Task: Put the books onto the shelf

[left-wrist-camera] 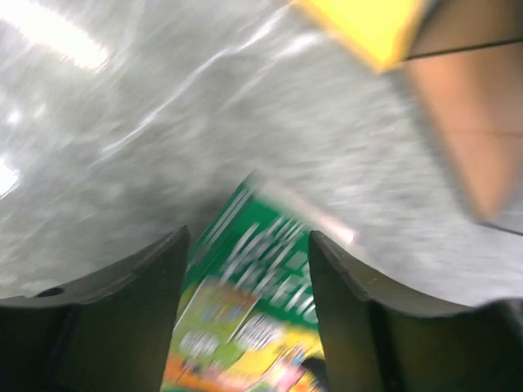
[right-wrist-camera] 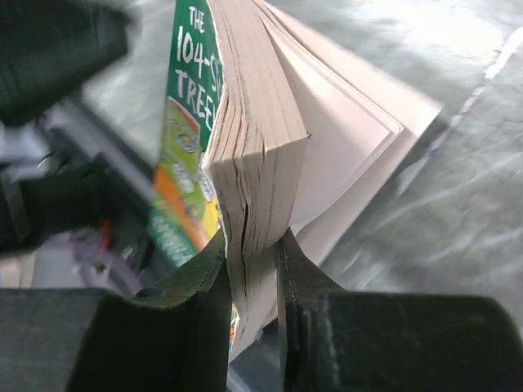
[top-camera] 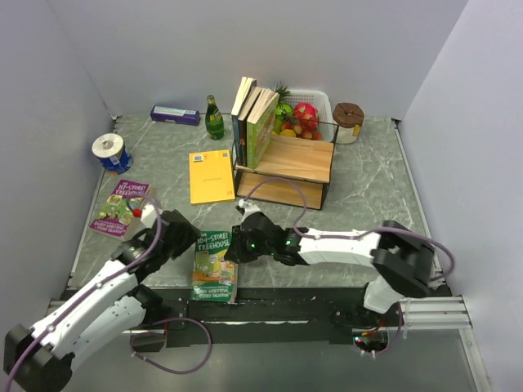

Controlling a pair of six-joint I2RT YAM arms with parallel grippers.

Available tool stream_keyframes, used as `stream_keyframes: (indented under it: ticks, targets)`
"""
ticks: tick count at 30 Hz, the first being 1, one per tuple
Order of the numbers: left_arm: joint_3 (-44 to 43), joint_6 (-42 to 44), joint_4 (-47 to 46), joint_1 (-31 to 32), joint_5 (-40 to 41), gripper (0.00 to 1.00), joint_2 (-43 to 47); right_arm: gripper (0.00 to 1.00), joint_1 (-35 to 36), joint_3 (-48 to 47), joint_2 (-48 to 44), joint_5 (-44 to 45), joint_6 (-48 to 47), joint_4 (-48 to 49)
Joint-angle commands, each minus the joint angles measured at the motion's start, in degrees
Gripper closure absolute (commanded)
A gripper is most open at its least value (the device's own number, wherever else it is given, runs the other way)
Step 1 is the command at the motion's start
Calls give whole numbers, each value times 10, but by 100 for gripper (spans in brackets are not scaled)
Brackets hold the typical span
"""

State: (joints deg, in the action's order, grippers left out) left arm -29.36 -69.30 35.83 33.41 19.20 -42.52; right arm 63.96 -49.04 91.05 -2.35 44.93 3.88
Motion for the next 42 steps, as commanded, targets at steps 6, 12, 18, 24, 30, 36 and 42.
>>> stream_keyframes:
  ticks: [6,12,18,24,30,36,42]
  targets:
    - [-57,53,-8,1,15,29,115,100,15,-14,-193,-68,-132,-169]
    - [-43,102,-80,1,-37,23,206,100,12,-82,-283,-77,-191,-293]
    - [-11,156,-214,1,-212,21,262,100,-7,-140,-324,-124,-214,-351]
    - [11,156,-298,0,-366,21,234,100,-15,-179,-331,-139,-224,-371]
    - [1,172,-318,1,-406,20,238,100,-27,-207,-336,-133,-237,-395]
    - [0,173,-343,0,-461,20,238,100,-52,-224,-335,-147,-246,-406]
    - [11,173,-355,1,-479,23,233,100,-59,-249,-330,-171,-255,-409]
